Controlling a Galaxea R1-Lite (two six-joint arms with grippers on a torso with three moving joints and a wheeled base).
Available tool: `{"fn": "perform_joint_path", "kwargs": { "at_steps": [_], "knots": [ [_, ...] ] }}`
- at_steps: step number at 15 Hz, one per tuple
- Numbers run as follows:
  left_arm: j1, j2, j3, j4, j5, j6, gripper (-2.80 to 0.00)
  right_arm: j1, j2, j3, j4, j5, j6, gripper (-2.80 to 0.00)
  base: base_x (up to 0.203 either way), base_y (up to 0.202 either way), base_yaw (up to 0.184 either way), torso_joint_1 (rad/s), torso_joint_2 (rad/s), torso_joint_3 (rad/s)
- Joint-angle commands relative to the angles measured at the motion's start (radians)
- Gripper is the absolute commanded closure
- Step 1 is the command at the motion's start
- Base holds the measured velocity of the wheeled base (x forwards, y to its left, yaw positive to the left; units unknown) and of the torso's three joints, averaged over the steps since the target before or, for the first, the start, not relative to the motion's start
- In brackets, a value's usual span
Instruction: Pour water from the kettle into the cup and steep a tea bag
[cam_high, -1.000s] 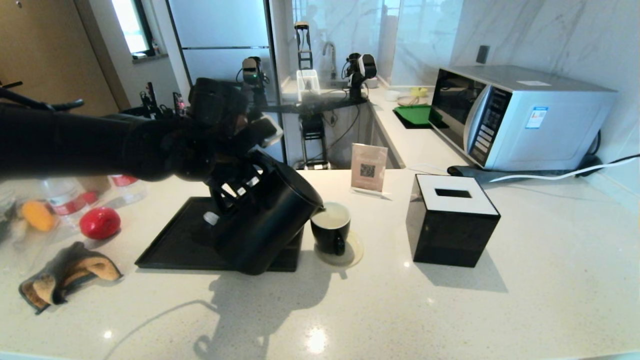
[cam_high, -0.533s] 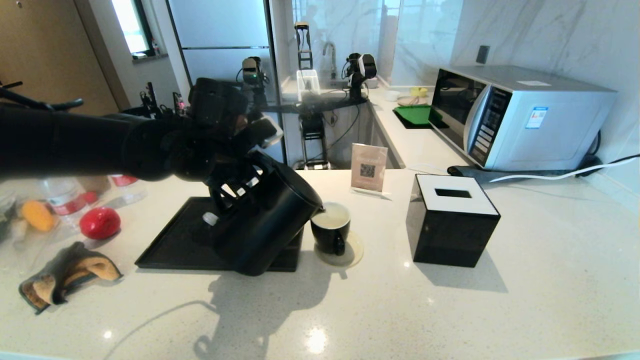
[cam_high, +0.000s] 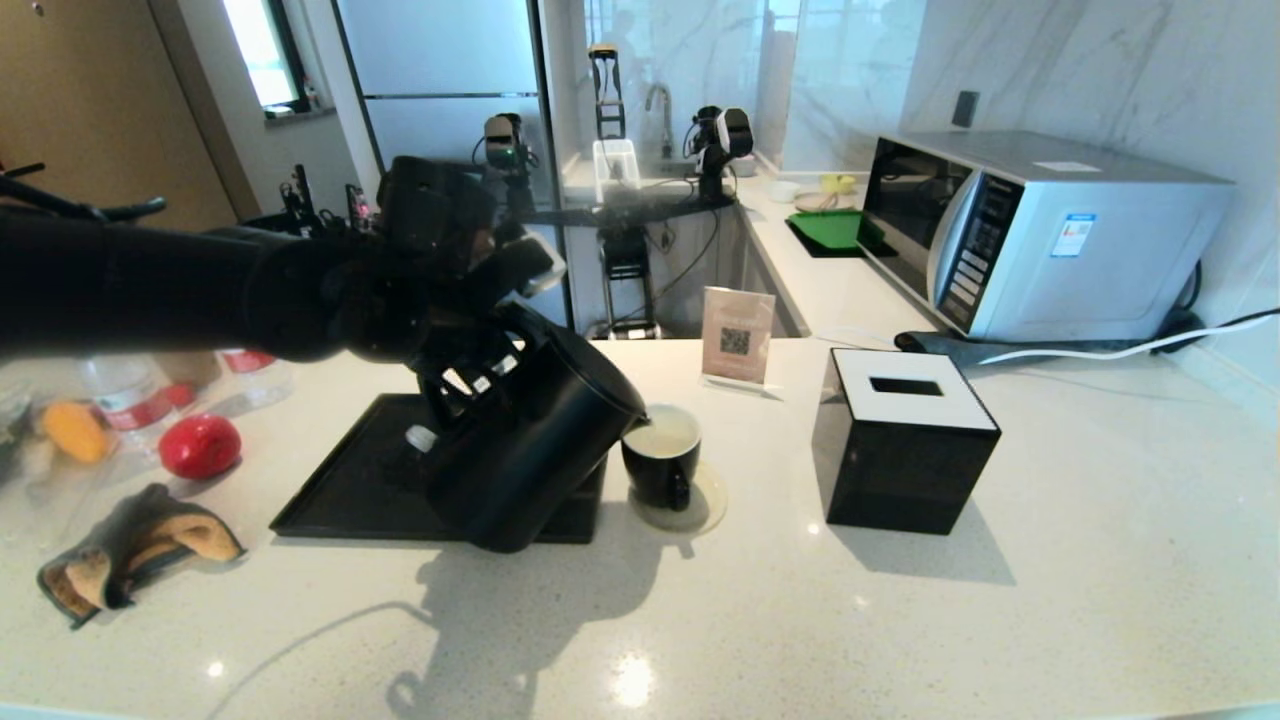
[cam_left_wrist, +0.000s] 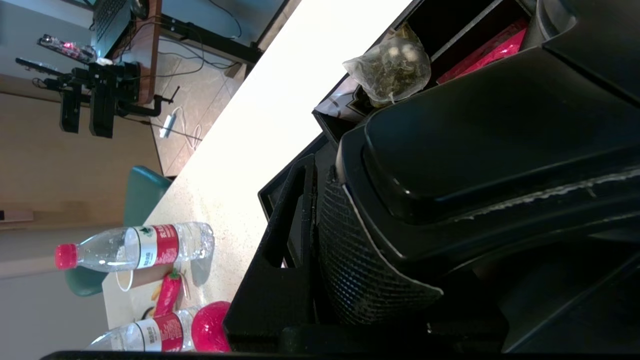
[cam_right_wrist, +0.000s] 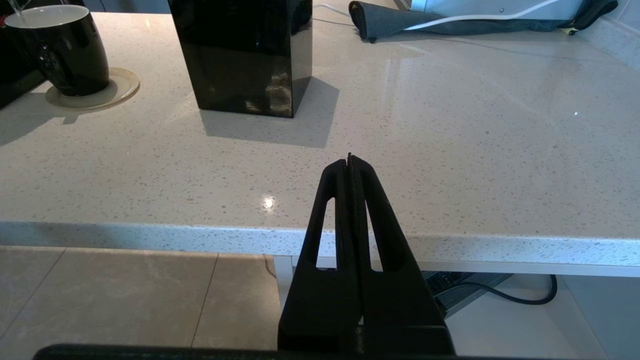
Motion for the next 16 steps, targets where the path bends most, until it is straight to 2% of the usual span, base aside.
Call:
{"fn": "perform_joint_path", "kwargs": {
  "at_steps": [1, 16],
  "knots": [
    [0.000, -0.002, 0.000, 0.000, 0.002, 0.004, 0.00, 0.000, 0.000, 0.000, 0.000, 0.000, 0.000, 0.00, 0.000, 0.000, 0.000, 0.000, 0.00, 0.000],
    [-0.002, -0.014, 0.009, -0.002, -0.001, -0.004, 0.00, 0.000, 0.000, 0.000, 0.000, 0.000, 0.000, 0.00, 0.000, 0.000, 0.000, 0.000, 0.00, 0.000]
  ]
}}
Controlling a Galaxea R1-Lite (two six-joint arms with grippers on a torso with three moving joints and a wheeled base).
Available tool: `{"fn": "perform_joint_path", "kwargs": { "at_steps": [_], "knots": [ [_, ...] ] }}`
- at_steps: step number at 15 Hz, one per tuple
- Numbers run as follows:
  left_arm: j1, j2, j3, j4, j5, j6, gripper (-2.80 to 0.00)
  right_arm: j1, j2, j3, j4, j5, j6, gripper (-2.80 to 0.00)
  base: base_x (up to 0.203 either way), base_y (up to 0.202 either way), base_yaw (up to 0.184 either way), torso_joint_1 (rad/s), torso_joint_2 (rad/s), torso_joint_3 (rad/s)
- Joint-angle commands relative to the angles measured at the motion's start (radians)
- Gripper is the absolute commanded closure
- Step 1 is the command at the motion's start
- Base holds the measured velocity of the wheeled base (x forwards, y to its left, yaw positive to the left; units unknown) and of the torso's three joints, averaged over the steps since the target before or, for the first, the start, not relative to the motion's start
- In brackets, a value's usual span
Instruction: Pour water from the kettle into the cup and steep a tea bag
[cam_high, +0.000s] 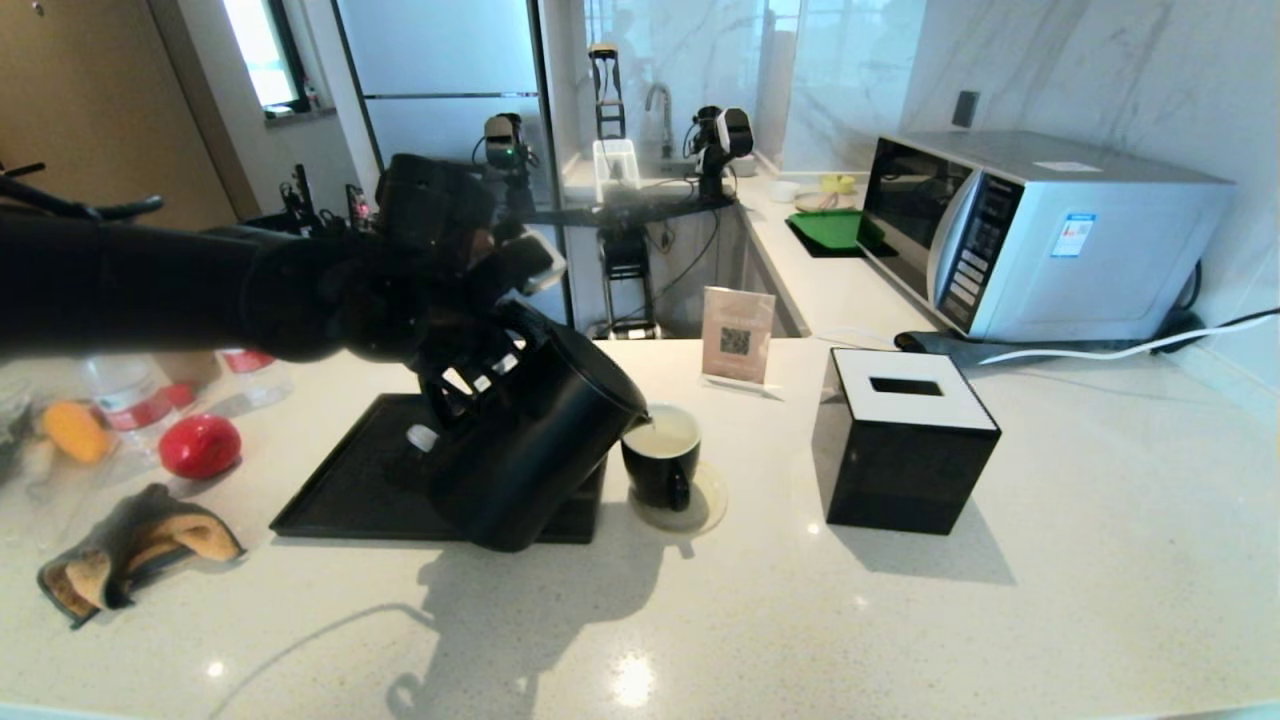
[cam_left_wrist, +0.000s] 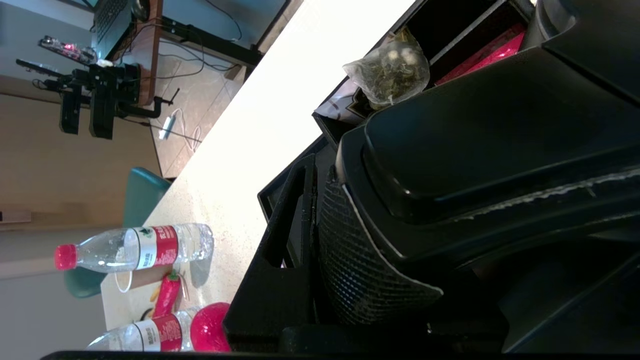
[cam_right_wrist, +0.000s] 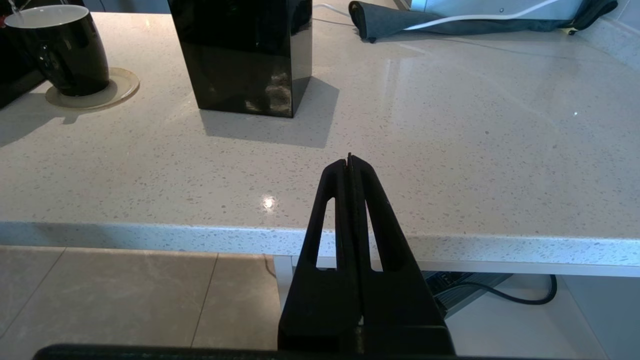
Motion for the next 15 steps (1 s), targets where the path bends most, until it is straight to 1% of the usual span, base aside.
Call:
{"fn": "perform_joint_path", "kwargs": {
  "at_steps": [1, 4, 8, 10, 11, 13, 15],
  "knots": [
    [0.000, -0.015, 0.009, 0.000, 0.000, -0.003, 0.00, 0.000, 0.000, 0.000, 0.000, 0.001, 0.000, 0.00, 0.000, 0.000, 0.000, 0.000, 0.00, 0.000],
    [0.002, -0.032, 0.015, -0.001, -0.002, -0.024, 0.00, 0.000, 0.000, 0.000, 0.000, 0.001, 0.000, 0.00, 0.000, 0.000, 0.000, 0.000, 0.00, 0.000],
    [0.002, -0.072, 0.075, -0.030, -0.011, -0.079, 0.00, 0.000, 0.000, 0.000, 0.000, 0.001, 0.000, 0.00, 0.000, 0.000, 0.000, 0.000, 0.00, 0.000],
    [0.011, -0.089, 0.120, -0.094, -0.012, -0.089, 0.00, 0.000, 0.000, 0.000, 0.000, 0.001, 0.000, 0.00, 0.000, 0.000, 0.000, 0.000, 0.00, 0.000],
    [0.017, -0.096, 0.146, -0.147, -0.012, -0.097, 0.00, 0.000, 0.000, 0.000, 0.000, 0.001, 0.000, 0.00, 0.000, 0.000, 0.000, 0.000, 0.00, 0.000],
    [0.024, -0.104, 0.201, -0.261, -0.014, -0.130, 0.00, 0.000, 0.000, 0.000, 0.000, 0.001, 0.000, 0.00, 0.000, 0.000, 0.000, 0.000, 0.00, 0.000],
    [0.027, -0.111, 0.258, -0.398, -0.012, -0.167, 0.00, 0.000, 0.000, 0.000, 0.000, 0.001, 0.000, 0.00, 0.000, 0.000, 0.000, 0.000, 0.00, 0.000]
  ]
}}
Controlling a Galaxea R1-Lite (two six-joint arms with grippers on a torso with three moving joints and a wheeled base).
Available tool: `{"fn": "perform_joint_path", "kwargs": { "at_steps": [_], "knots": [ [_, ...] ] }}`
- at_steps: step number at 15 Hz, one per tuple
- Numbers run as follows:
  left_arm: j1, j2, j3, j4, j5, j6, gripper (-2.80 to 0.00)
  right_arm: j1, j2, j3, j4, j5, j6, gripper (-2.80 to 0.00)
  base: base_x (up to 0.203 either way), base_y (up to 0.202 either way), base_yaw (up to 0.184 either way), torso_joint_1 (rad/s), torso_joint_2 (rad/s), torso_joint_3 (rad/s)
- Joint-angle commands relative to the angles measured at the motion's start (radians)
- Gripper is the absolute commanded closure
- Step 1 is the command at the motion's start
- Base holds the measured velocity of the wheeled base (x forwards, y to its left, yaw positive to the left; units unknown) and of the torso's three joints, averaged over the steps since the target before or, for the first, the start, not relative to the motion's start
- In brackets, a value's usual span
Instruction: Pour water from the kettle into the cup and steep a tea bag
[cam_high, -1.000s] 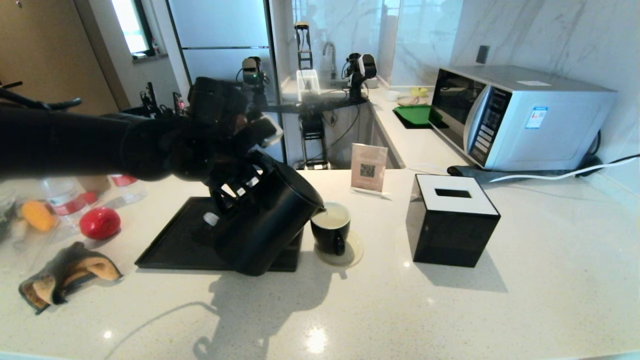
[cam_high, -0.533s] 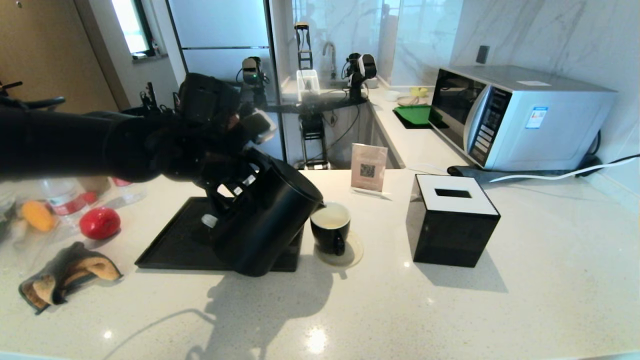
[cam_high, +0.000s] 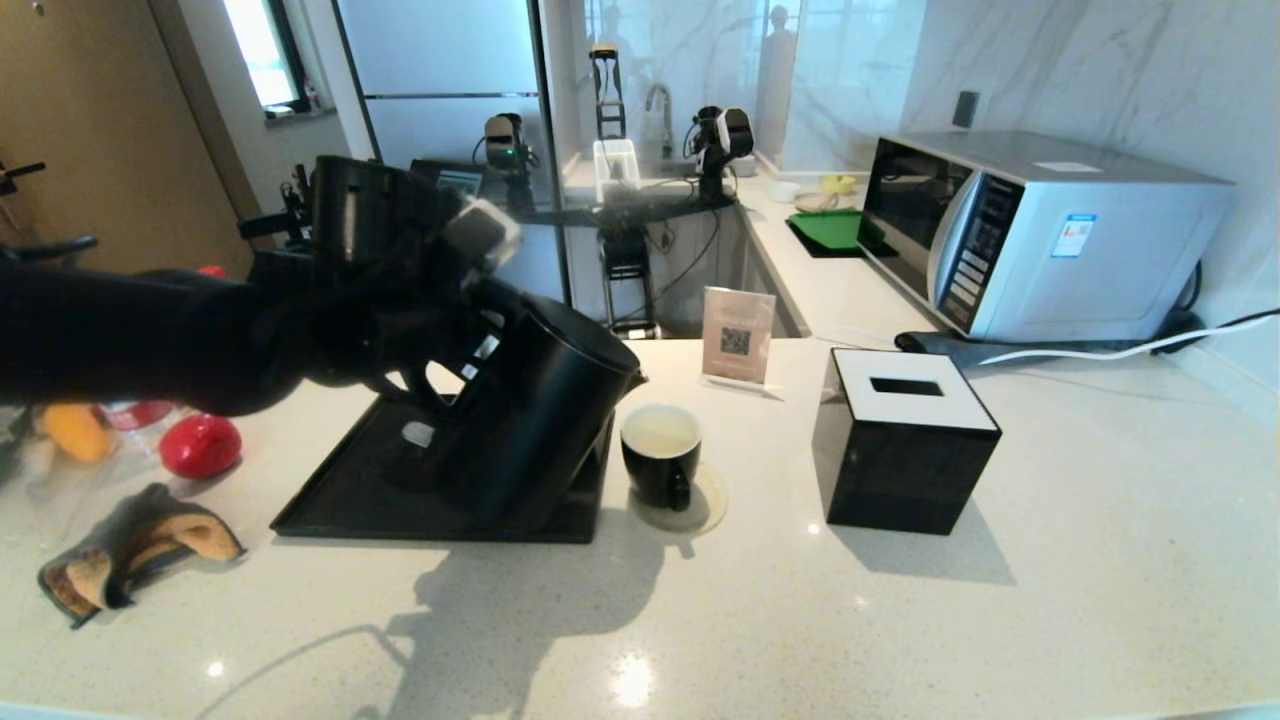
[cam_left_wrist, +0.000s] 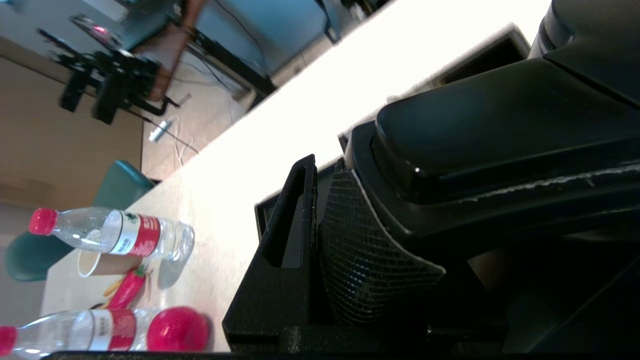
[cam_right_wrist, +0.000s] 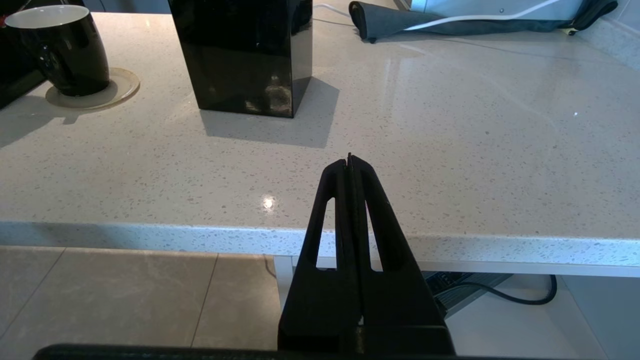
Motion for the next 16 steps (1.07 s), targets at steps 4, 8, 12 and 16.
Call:
{"fn": "perform_joint_path", "kwargs": {
  "at_steps": [4, 8, 12, 16],
  "knots": [
    [0.034, -0.075, 0.201, -0.395, 0.009, -0.080, 0.00, 0.000, 0.000, 0.000, 0.000, 0.000, 0.000, 0.00, 0.000, 0.000, 0.000, 0.000, 0.00, 0.000],
    [0.122, -0.161, 0.296, -0.573, 0.013, -0.127, 0.00, 0.000, 0.000, 0.000, 0.000, 0.000, 0.000, 0.00, 0.000, 0.000, 0.000, 0.000, 0.00, 0.000],
    [0.275, -0.209, 0.345, -0.693, 0.005, -0.140, 0.00, 0.000, 0.000, 0.000, 0.000, 0.000, 0.000, 0.00, 0.000, 0.000, 0.000, 0.000, 0.00, 0.000],
    [0.436, -0.214, 0.413, -0.809, 0.002, -0.183, 0.00, 0.000, 0.000, 0.000, 0.000, 0.000, 0.000, 0.00, 0.000, 0.000, 0.000, 0.000, 0.00, 0.000]
  ]
}}
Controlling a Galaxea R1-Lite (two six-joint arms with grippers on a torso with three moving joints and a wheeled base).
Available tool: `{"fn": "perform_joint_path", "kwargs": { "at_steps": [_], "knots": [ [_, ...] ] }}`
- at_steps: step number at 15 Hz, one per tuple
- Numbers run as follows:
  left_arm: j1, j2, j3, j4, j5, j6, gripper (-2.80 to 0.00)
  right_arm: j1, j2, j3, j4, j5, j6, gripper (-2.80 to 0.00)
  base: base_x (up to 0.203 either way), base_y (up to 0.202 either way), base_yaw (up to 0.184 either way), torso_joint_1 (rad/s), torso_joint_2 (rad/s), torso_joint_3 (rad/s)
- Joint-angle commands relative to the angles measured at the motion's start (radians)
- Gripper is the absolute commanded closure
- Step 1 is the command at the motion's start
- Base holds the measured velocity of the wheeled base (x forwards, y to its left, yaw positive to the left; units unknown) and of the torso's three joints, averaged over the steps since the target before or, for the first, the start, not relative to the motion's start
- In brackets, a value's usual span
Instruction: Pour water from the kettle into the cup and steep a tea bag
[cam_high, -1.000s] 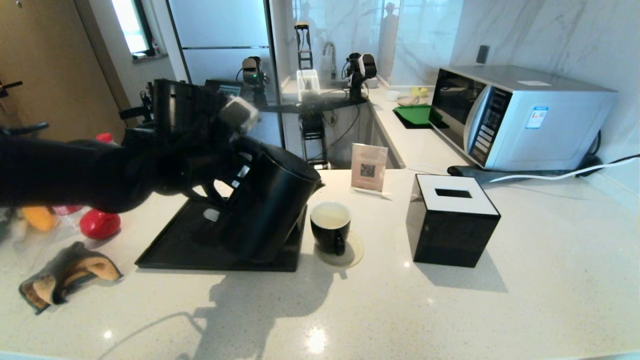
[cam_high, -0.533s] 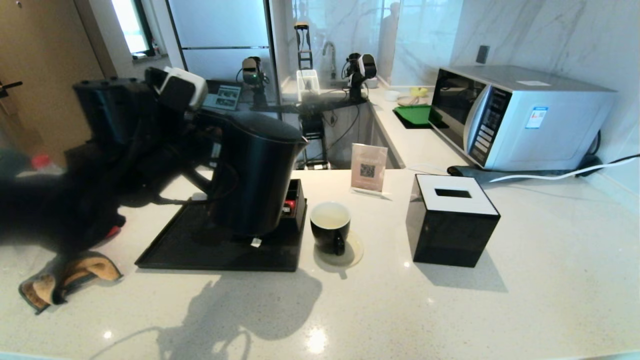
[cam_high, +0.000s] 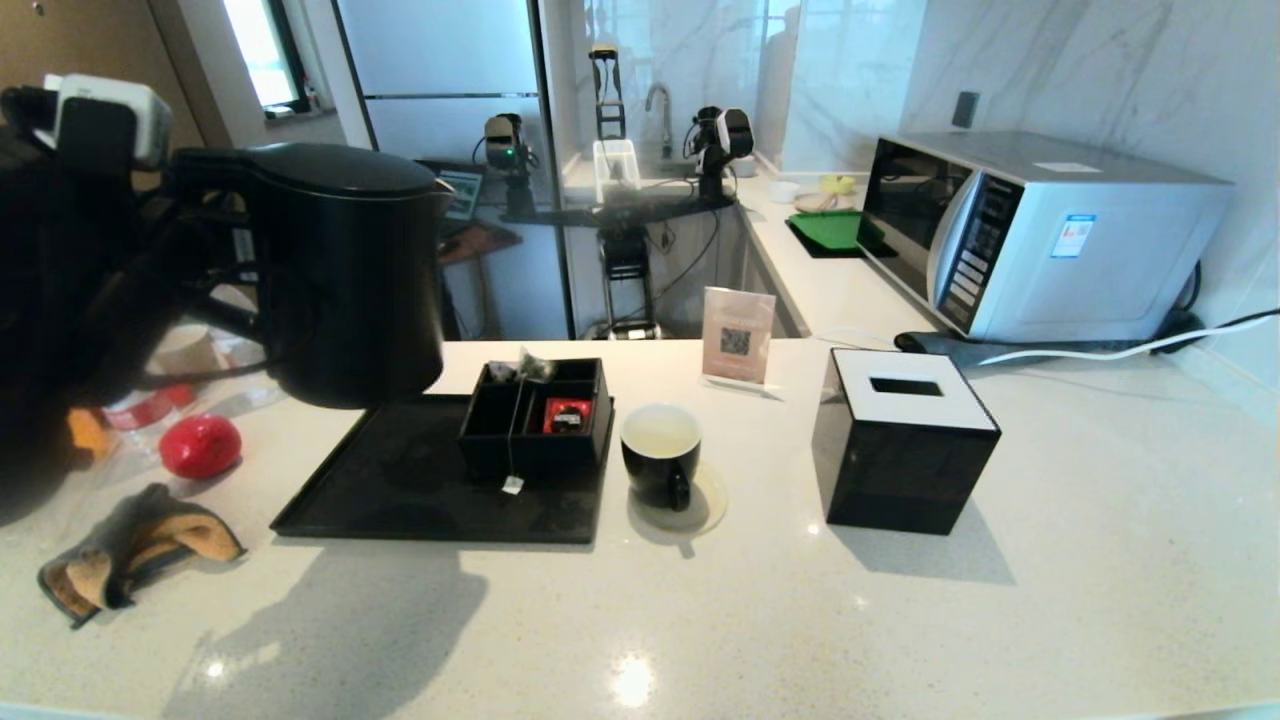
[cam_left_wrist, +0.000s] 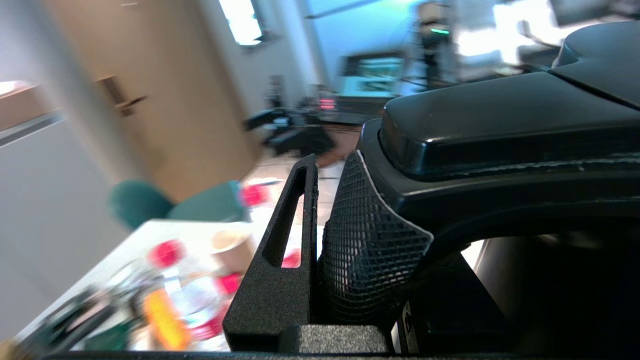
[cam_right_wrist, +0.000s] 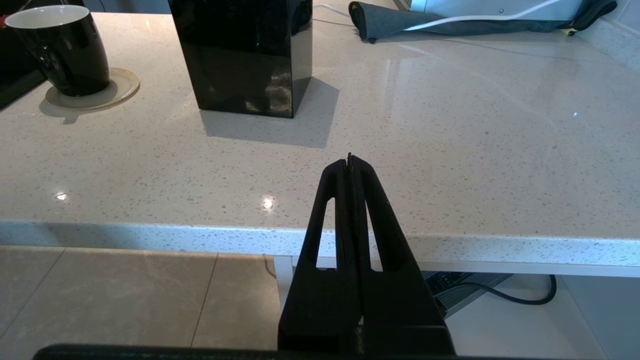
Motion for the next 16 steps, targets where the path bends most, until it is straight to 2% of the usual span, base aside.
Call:
{"fn": "perform_joint_path", "kwargs": {
  "at_steps": [1, 4, 7, 11, 14, 16],
  "knots": [
    [0.095, -0.001, 0.061, -0.062, -0.001, -0.019, 0.00, 0.000, 0.000, 0.000, 0.000, 0.001, 0.000, 0.00, 0.000, 0.000, 0.000, 0.000, 0.00, 0.000],
    [0.180, 0.030, 0.149, -0.129, -0.035, -0.089, 0.00, 0.000, 0.000, 0.000, 0.000, 0.001, 0.000, 0.00, 0.000, 0.000, 0.000, 0.000, 0.00, 0.000],
    [0.222, 0.112, 0.195, -0.267, -0.041, -0.114, 0.00, 0.000, 0.000, 0.000, 0.000, 0.001, 0.000, 0.00, 0.000, 0.000, 0.000, 0.000, 0.00, 0.000],
    [0.236, 0.269, 0.224, -0.477, -0.041, -0.123, 0.00, 0.000, 0.000, 0.000, 0.000, 0.001, 0.000, 0.00, 0.000, 0.000, 0.000, 0.000, 0.00, 0.000],
    [0.233, 0.366, 0.222, -0.575, -0.042, -0.133, 0.00, 0.000, 0.000, 0.000, 0.000, 0.001, 0.000, 0.00, 0.000, 0.000, 0.000, 0.000, 0.00, 0.000],
    [0.227, 0.417, 0.219, -0.602, -0.042, -0.142, 0.00, 0.000, 0.000, 0.000, 0.000, 0.001, 0.000, 0.00, 0.000, 0.000, 0.000, 0.000, 0.00, 0.000]
  ]
}}
